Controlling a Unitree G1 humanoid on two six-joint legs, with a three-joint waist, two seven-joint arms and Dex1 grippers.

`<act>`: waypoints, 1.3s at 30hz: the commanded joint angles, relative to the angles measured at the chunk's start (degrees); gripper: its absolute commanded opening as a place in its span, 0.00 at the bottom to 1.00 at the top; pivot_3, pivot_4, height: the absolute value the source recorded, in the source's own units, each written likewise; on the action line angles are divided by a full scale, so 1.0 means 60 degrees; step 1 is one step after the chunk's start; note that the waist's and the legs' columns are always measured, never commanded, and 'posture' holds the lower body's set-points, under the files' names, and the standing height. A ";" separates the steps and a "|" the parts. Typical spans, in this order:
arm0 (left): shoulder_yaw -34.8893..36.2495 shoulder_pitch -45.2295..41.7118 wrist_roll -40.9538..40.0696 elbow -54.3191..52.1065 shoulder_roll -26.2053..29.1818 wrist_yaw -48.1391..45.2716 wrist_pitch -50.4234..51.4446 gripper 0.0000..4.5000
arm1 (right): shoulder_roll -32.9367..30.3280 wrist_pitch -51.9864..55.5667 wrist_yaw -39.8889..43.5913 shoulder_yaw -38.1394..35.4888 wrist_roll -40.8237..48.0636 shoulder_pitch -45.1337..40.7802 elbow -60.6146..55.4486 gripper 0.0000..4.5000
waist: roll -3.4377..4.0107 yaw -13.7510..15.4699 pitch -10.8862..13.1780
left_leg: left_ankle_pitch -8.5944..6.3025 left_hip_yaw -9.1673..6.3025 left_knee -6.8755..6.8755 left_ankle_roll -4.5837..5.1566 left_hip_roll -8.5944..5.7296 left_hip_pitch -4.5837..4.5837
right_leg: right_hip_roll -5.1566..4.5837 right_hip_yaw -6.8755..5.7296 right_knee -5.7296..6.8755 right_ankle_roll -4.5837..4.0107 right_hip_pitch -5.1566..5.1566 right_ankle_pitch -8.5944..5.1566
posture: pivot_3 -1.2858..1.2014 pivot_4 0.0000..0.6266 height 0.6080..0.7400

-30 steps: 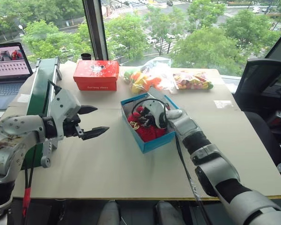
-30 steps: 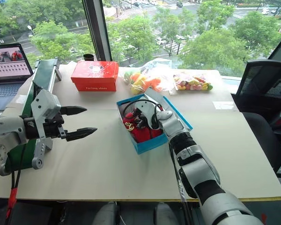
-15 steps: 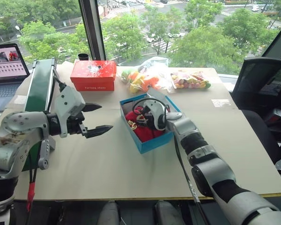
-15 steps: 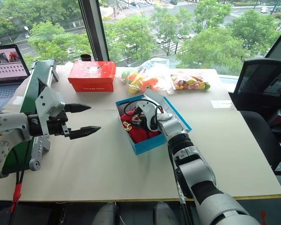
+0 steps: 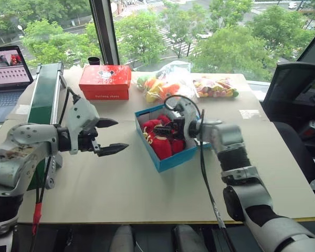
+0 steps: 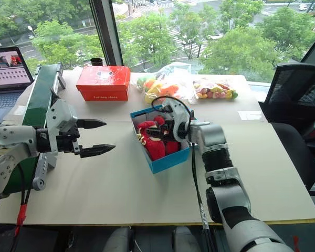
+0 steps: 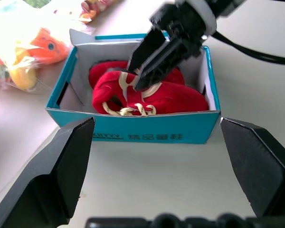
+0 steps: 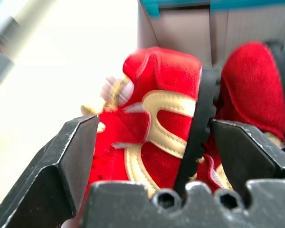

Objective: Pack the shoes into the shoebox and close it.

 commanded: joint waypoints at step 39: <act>-0.1896 -0.3170 0.1926 0.3164 -0.0924 -0.2093 -0.1624 1.00 | -0.0666 -0.5834 -0.1820 -0.2804 0.1203 0.4451 0.3622 0.00 | -0.0009 -0.0106 0.0018 | 0.0007 -0.0017 0.0113 0.0013 0.0006 0.0042 | 0.0014 -0.0008 -0.0005 0.0034 0.0109 0.0002 | 0.52 0.24 0.99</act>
